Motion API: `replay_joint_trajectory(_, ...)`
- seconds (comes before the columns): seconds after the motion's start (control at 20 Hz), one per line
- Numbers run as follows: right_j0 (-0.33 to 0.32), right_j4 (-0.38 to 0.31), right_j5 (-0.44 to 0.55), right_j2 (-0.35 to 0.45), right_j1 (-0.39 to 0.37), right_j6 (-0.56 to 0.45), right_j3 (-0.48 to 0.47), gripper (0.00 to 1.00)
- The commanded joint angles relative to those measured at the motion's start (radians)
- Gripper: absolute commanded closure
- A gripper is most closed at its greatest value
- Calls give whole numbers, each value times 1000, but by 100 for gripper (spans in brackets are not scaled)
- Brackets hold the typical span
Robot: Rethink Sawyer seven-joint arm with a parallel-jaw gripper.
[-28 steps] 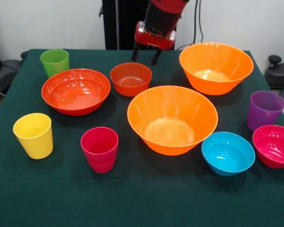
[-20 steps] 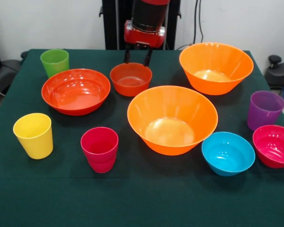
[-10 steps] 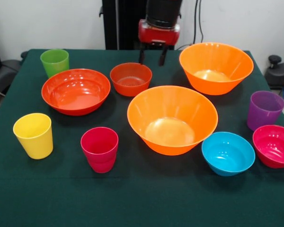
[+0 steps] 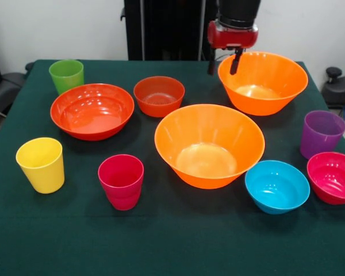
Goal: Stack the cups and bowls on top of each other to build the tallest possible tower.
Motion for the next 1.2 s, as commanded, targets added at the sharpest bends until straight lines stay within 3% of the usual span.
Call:
replay_joint_trajectory(0.05,18,19,-87,86,77,170,-9,0)
replay_joint_trajectory(0.2,-2,29,-55,108,52,170,30,0)
replay_joint_trajectory(0.7,-59,1,-6,130,68,114,12,0)
replay_joint_trajectory(1.2,-33,26,15,122,77,126,-20,0)
